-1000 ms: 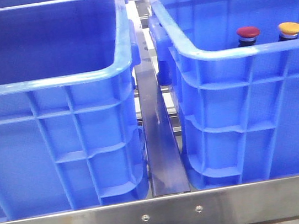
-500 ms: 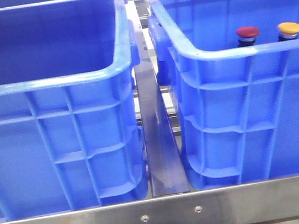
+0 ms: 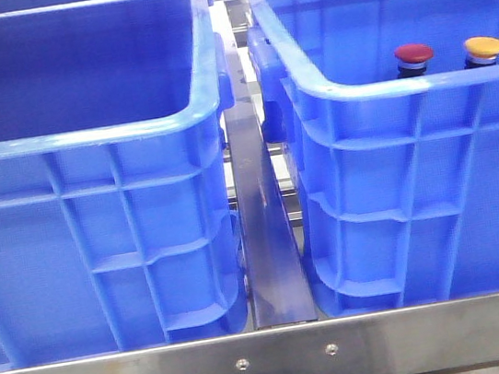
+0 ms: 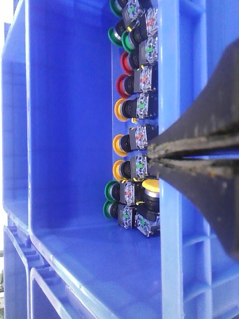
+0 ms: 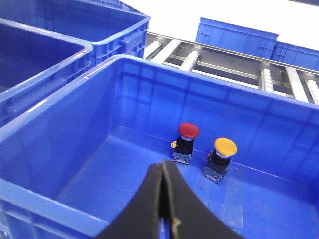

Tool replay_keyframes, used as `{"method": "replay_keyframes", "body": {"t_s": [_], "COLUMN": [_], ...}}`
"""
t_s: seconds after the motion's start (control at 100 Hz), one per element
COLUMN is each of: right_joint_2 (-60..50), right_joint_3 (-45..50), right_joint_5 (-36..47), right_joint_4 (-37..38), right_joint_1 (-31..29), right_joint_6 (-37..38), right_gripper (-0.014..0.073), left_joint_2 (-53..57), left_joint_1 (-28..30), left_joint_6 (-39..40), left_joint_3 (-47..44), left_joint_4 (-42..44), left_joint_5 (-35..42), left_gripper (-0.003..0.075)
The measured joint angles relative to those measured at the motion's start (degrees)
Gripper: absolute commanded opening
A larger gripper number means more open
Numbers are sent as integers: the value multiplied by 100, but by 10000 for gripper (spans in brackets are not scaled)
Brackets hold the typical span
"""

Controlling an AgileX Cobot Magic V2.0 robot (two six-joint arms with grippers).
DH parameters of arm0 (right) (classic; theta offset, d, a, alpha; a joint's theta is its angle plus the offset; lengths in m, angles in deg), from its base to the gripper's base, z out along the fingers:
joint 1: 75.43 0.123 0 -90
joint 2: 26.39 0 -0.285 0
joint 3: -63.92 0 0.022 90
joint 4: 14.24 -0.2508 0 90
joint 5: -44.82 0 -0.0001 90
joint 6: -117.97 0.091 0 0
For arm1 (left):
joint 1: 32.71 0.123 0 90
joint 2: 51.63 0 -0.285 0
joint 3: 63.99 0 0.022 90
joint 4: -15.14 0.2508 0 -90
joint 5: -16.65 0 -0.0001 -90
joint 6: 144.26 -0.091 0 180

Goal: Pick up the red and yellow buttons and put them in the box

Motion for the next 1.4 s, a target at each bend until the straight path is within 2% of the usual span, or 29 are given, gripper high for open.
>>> {"method": "replay_keyframes", "body": {"t_s": [0.92, 1.1, 1.22, 1.29, 1.4], "right_joint_2": [0, 0, 0, 0, -22], "right_joint_3": [0, 0, 0, 0, 61], "right_joint_5": [-10, 529, 955, 1154, 1452], "right_joint_4": [0, 235, 1159, 2108, 3882], "right_joint_1": [0, 0, 47, 77, 77], "right_joint_6": [-10, 34, 844, 1874, 3969], "right_gripper": [-102, -102, -102, -102, -102], "left_joint_2": [0, 0, 0, 0, 0], "left_joint_1": [0, 0, 0, 0, 0], "left_joint_6": [0, 0, 0, 0, 0], "left_joint_3": [0, 0, 0, 0, 0], "left_joint_4": [0, 0, 0, 0, 0], "left_joint_5": [0, 0, 0, 0, 0], "left_gripper": [-20, -20, -20, -20, -20]}}
